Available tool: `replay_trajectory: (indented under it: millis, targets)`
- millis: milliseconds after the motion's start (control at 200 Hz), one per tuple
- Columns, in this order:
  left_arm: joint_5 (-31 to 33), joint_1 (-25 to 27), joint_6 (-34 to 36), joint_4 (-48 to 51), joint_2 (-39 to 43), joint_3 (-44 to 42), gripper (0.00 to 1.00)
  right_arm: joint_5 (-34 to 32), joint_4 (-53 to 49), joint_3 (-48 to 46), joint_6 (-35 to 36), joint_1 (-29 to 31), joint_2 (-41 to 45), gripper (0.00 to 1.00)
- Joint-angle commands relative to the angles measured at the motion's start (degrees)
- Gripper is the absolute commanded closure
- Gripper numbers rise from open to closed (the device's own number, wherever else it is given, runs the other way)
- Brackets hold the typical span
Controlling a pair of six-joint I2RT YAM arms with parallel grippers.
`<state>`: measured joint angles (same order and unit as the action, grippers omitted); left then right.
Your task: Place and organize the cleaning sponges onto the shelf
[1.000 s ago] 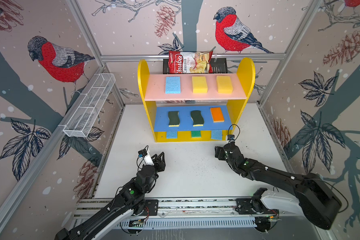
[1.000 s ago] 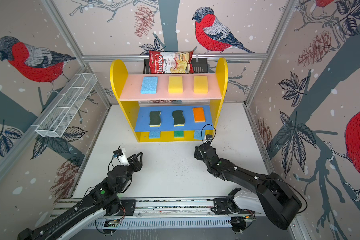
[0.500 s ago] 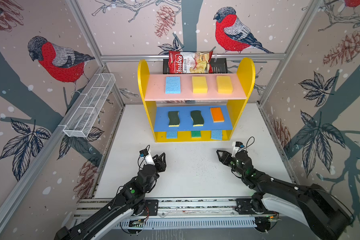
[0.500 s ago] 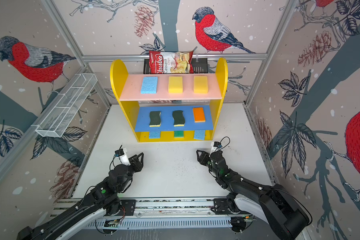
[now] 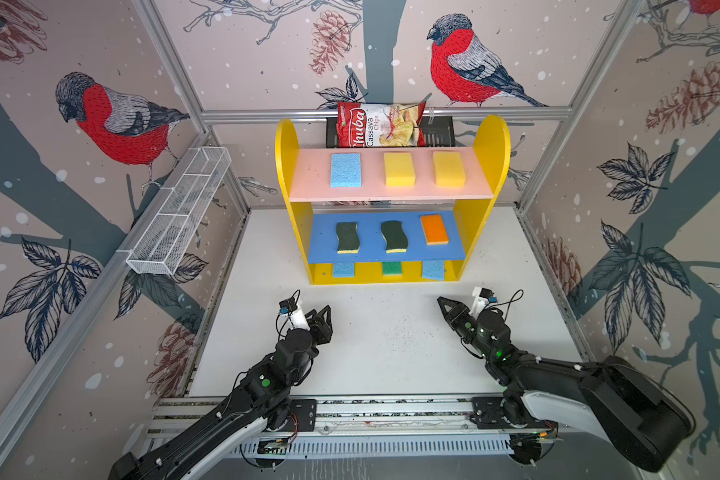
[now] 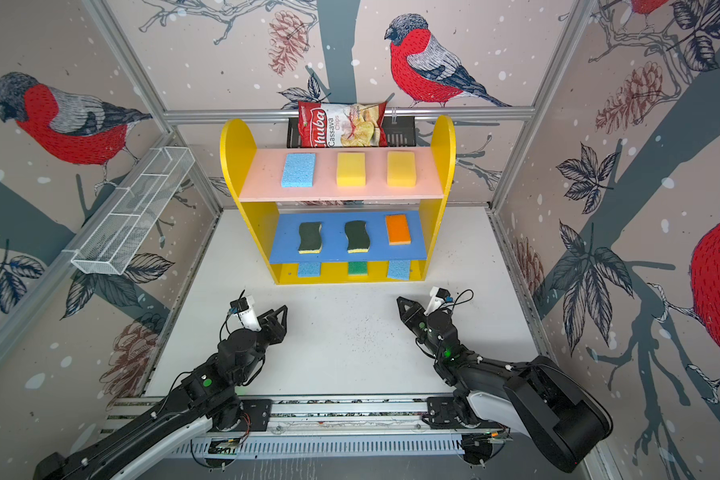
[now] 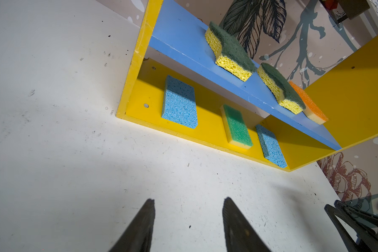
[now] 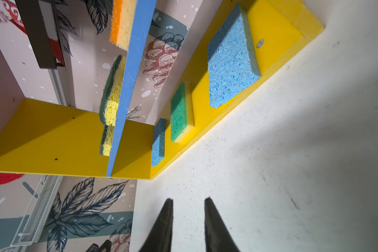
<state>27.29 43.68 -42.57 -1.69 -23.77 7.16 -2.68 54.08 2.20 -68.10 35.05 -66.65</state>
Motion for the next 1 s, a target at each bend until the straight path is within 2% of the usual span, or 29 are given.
replay_trajectory:
  millis: [0,160,265,385,635,790,996]
  targets:
    - [1.58,-0.09,0.8,0.64,0.43,0.31,0.49,-2.07,7.77,-0.56,-6.47,0.24,-3.0,0.81]
    - [2.06,-0.09,0.99,0.82,1.0,0.05,0.49,-5.04,15.16,-1.85,-10.46,1.89,-9.65,0.95]
    - [2.48,-0.09,1.51,1.64,1.18,0.39,0.48,-8.07,16.22,-1.58,-10.32,3.55,-10.3,0.96]
    - [3.23,-0.09,1.6,2.21,1.48,0.34,0.49,-10.41,11.44,-0.13,-9.95,3.8,-8.51,0.97]
    - [3.21,-0.09,1.26,0.05,0.42,-0.78,0.48,-14.16,13.34,-0.19,-12.16,4.3,-11.19,0.98]
    - [3.49,-0.09,1.61,-0.41,-0.89,-0.35,0.49,-13.87,19.24,0.04,-14.02,4.42,-16.85,0.98]
    - [3.56,-0.14,1.6,-0.28,-1.12,-0.17,0.48,-11.66,31.97,0.37,-17.19,4.33,-29.05,0.98]
